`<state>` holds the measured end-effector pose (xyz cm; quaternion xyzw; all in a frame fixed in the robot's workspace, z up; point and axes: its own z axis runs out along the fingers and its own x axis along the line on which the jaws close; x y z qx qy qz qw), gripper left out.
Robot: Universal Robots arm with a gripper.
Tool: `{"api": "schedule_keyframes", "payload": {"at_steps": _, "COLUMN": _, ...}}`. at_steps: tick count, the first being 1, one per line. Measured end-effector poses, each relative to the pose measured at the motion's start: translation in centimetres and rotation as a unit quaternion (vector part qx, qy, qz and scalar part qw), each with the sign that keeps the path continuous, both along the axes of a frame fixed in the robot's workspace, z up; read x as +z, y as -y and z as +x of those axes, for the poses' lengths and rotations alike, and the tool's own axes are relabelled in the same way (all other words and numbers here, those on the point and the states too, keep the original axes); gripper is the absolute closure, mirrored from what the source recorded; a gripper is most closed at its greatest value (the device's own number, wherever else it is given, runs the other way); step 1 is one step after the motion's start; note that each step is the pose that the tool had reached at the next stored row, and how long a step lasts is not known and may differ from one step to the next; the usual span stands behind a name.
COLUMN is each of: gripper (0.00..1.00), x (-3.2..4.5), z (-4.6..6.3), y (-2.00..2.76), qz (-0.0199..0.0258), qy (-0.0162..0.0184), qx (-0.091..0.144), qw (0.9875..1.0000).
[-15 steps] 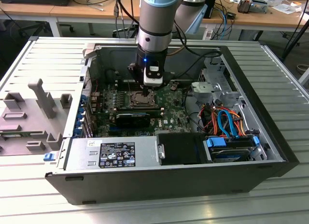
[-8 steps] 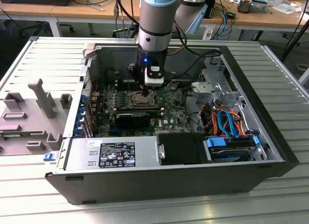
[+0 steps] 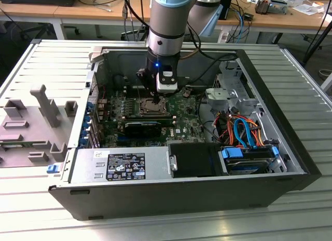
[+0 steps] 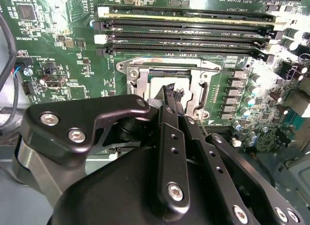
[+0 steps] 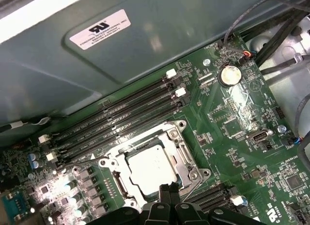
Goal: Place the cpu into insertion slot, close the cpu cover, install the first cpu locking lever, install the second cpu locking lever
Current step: 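Install the first cpu locking lever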
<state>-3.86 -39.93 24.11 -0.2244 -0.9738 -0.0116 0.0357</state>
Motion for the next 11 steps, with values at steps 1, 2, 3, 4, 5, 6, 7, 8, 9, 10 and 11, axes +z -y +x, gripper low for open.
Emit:
{"api": "schedule_keyframes", "payload": {"at_steps": 1, "gripper": 0.89, "x": 0.0, "z": 0.0, "y": 0.0, "qz": 0.0, "qy": 0.0, "qx": 0.003, "qw": 1.0}}
{"api": "schedule_keyframes", "payload": {"at_steps": 2, "gripper": 0.89, "x": 0.0, "z": 0.0, "y": 0.0, "qz": 0.0, "qy": 0.0, "qx": 0.006, "qw": 1.0}}
{"api": "schedule_keyframes", "payload": {"at_steps": 3, "gripper": 0.89, "x": 0.0, "z": 0.0, "y": 0.0, "qz": 0.0, "qy": 0.0, "qx": 0.009, "qw": 1.0}}
{"api": "schedule_keyframes", "payload": {"at_steps": 4, "gripper": 0.89, "x": 0.0, "z": 0.0, "y": 0.0, "qz": 0.0, "qy": 0.0, "qx": 0.013, "qw": 0.9999}}
{"api": "schedule_keyframes", "payload": {"at_steps": 5, "gripper": 0.89, "x": 0.0, "z": 0.0, "y": 0.0, "qz": 0.0, "qy": 0.0, "qx": 0.016, "qw": 0.9999}}
{"api": "schedule_keyframes", "payload": {"at_steps": 6, "gripper": 0.89, "x": 0.0, "z": 0.0, "y": 0.0, "qz": 0.0, "qy": 0.0, "qx": 0.018, "qw": 0.9998}}
{"api": "schedule_keyframes", "payload": {"at_steps": 7, "gripper": 0.89, "x": 0.0, "z": 0.0, "y": 0.0, "qz": 0.0001, "qy": 0.0, "qx": 0.022, "qw": 0.9998}}
{"api": "schedule_keyframes", "payload": {"at_steps": 8, "gripper": 0.89, "x": 0.0, "z": 0.0, "y": 0.0, "qz": 0.0, "qy": 0.0, "qx": 0.024, "qw": 0.9997}}
{"api": "schedule_keyframes", "payload": {"at_steps": 9, "gripper": 0.89, "x": 0.0, "z": 0.0, "y": 0.0, "qz": 0.0001, "qy": 0.0, "qx": 0.026, "qw": 0.9997}}
{"api": "schedule_keyframes", "payload": {"at_steps": 10, "gripper": 0.89, "x": 0.0, "z": 0.0, "y": 0.0, "qz": 0.0001, "qy": 0.0, "qx": 0.036, "qw": 0.9993}}
{"api": "schedule_keyframes", "payload": {"at_steps": 11, "gripper": 0.89, "x": 0.0, "z": 0.0, "y": 0.0, "qz": 0.0, "qy": 0.0, "qx": 0.04, "qw": 0.9992}}
